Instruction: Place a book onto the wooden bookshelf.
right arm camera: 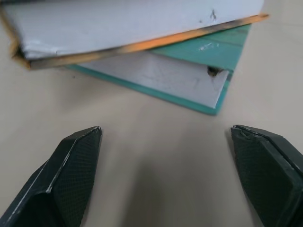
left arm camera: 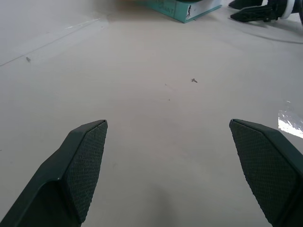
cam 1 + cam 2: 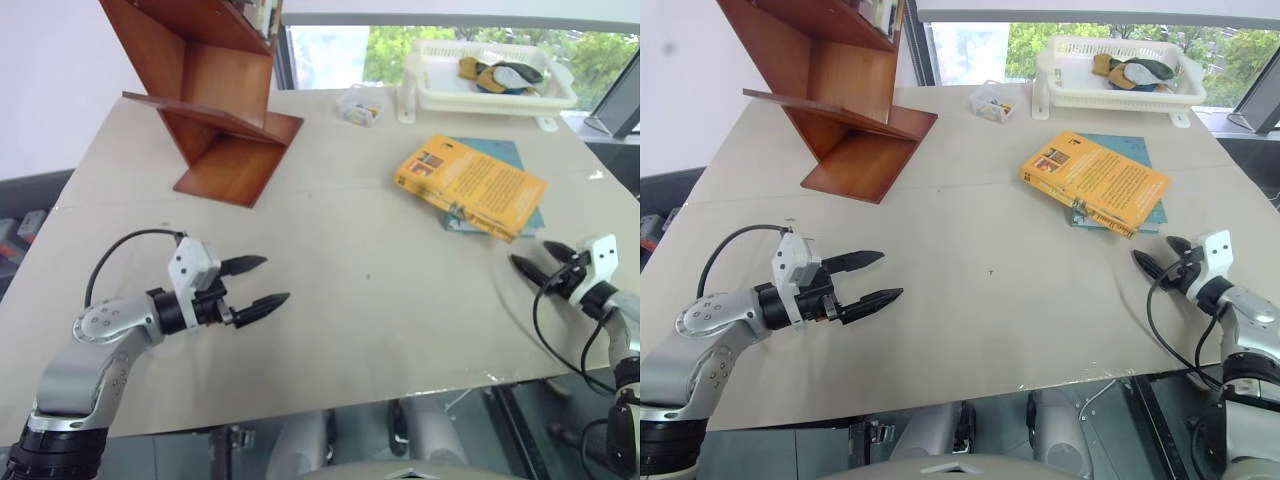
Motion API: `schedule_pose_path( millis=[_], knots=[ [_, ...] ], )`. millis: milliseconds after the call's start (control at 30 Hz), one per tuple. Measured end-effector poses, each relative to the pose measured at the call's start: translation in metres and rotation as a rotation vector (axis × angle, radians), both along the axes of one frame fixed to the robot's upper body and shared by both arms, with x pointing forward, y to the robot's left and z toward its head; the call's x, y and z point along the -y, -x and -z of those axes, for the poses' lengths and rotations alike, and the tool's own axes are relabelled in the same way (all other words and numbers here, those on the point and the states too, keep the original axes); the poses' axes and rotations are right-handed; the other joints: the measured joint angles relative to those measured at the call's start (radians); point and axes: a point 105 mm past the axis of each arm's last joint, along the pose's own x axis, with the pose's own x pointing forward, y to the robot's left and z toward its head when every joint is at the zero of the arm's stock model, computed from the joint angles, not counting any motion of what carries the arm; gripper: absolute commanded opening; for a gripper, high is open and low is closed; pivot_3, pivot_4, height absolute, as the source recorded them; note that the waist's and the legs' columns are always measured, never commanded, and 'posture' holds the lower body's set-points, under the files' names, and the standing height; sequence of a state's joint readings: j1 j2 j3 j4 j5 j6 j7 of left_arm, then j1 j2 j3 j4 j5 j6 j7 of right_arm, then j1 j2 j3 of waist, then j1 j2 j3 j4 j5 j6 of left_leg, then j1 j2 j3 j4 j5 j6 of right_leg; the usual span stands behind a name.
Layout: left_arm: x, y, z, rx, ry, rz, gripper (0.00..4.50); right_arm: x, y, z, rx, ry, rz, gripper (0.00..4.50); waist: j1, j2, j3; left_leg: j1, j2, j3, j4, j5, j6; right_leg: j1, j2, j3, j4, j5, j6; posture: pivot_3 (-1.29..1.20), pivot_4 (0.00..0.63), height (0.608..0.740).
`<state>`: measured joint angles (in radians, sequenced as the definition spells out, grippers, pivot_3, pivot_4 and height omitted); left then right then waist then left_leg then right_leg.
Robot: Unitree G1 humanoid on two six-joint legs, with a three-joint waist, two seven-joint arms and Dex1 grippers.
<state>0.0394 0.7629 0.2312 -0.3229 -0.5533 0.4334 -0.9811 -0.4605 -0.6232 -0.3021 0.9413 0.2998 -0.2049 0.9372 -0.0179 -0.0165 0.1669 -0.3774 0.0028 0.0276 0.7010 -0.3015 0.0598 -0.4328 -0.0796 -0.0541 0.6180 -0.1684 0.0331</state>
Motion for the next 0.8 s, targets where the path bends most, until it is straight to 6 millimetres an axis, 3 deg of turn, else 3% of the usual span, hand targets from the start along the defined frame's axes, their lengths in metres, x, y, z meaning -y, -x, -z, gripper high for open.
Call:
schedule_pose_path(
  millis=[367,800],
  knots=[
    [-0.005,0.002,0.001,-0.004,-0.007,-0.020,4.42,-0.001,-0.022,-0.009,0.005,-0.036,0.065,4.50,0.005,0.002,0.001,-0.003,0.000,0.000,0.000,0.000,0.000,-0.002,0.000,0.000,-0.001,0.000,-0.001,0.00,0.150,0.707],
    [-0.003,-0.001,-0.003,0.012,-0.007,-0.013,4.42,-0.036,-0.011,-0.014,-0.001,-0.049,-0.263,4.50,0.005,0.004,0.002,-0.003,0.000,0.000,0.000,0.000,0.000,-0.002,0.000,0.000,-0.002,0.000,-0.001,0.00,0.150,0.707]
  ],
)
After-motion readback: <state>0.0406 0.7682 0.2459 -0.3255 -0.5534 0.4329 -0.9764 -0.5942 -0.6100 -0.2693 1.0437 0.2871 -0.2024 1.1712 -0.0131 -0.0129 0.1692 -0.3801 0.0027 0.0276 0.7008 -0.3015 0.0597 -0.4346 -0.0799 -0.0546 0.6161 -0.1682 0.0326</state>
